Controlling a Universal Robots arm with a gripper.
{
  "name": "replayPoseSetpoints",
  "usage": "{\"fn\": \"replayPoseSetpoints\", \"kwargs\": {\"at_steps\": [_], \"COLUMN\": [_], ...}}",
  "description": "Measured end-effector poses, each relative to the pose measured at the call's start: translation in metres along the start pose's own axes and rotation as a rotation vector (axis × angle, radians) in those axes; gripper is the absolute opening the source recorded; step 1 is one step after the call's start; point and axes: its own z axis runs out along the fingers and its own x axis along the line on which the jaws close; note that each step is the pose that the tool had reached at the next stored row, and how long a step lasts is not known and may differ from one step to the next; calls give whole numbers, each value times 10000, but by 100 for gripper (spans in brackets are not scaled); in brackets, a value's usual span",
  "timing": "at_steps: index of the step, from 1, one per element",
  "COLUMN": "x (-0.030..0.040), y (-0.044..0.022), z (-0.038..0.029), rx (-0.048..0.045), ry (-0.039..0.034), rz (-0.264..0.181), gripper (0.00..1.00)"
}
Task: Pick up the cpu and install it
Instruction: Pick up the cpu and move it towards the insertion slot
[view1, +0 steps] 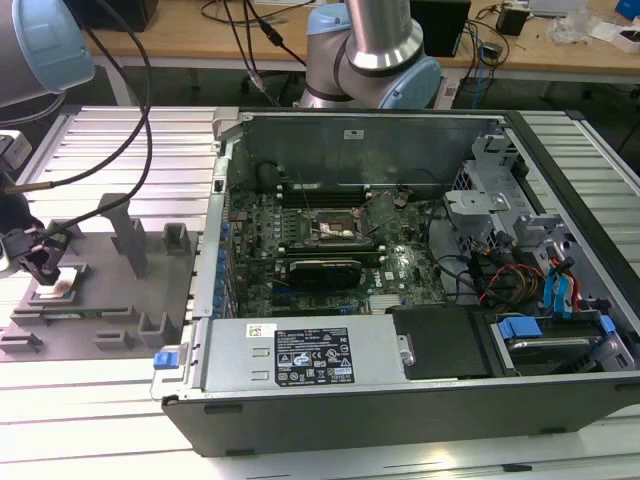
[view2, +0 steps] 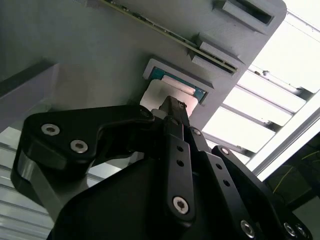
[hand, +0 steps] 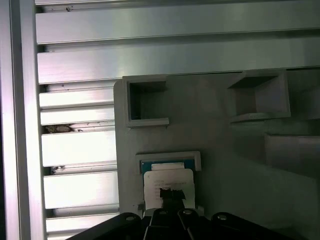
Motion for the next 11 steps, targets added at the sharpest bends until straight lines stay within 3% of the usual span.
{"fn": "replayPoseSetpoints", "kwargs": {"at_steps": [1, 4, 5, 9, 11], "x": [0, 0, 0, 0, 0], "y": [0, 0, 0, 0, 0], "z": [0, 1, 1, 2, 2], "rx": [0, -1, 0, 0, 0], "ry": [0, 0, 0, 0, 0], "rz": [-1, -1, -2, -4, -4], "gripper": [11, 29, 29, 54, 54]}}
